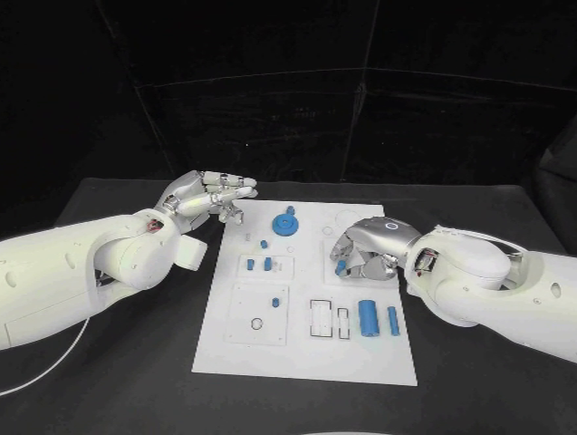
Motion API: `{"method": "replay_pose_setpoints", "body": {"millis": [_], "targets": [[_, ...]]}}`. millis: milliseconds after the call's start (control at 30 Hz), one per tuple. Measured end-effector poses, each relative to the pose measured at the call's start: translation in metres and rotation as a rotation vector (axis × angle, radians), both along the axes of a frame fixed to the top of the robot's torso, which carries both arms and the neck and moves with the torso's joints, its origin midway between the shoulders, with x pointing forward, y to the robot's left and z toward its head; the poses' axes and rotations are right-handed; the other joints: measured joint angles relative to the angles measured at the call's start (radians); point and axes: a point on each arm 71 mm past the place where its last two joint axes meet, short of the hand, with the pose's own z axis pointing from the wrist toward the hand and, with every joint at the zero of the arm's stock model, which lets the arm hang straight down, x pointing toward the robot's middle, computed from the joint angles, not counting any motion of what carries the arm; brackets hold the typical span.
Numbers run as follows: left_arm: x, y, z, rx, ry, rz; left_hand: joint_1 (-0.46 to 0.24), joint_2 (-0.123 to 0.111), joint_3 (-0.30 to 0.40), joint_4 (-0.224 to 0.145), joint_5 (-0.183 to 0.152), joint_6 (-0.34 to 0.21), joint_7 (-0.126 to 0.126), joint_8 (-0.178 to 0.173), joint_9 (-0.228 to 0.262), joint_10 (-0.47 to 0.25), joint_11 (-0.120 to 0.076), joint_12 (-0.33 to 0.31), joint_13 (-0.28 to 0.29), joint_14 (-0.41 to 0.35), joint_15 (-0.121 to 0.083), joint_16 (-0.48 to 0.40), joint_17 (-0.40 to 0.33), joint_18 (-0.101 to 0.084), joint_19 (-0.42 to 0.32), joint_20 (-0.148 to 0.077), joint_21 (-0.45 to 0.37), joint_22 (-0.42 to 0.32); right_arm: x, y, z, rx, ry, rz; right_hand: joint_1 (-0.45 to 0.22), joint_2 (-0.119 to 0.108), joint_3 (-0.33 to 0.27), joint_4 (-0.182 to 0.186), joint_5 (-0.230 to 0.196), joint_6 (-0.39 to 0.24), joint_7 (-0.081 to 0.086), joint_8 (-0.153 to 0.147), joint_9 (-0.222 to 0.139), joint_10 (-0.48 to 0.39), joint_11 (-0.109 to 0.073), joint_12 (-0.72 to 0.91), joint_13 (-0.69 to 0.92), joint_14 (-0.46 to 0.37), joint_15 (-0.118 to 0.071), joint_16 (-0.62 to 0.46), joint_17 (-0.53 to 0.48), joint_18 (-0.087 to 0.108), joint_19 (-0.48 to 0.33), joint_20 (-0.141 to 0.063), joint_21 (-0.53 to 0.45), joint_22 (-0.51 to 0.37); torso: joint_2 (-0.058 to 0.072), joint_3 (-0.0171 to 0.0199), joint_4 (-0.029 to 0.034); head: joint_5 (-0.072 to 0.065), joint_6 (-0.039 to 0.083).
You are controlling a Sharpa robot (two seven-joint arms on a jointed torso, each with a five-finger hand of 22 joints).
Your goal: Assemble the parts on the task board
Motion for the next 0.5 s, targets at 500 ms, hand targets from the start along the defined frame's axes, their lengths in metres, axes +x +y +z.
{"method": "replay_pose_setpoints", "body": {"millis": [500], "targets": [[-0.0002, -0.0001, -0.0002, 0.000, 0.003, -0.004, 0.000, 0.000, 0.000, 0.000, 0.000, 0.000, 0.000, 0.000, 0.000, 0.000, 0.000, 0.000, 0.000, 0.000, 0.000, 0.000, 0.000, 0.000, 0.000, 0.000, 0.000, 0.000, 0.0020, 0.0042, -0.0009, -0.030, 0.009, 0.012, 0.048, 0.008, 0.103, -0.010, -0.035, 0.095, -0.011, 0.023, 0.008, 0.101, -0.016, -0.021, -0.001, 0.016, -0.009, 0.115, 0.135, -0.017, 0.055, -0.013, 0.087, 0.126, -0.001, -0.0001, -0.0009, 0.001, -0.005]]}}
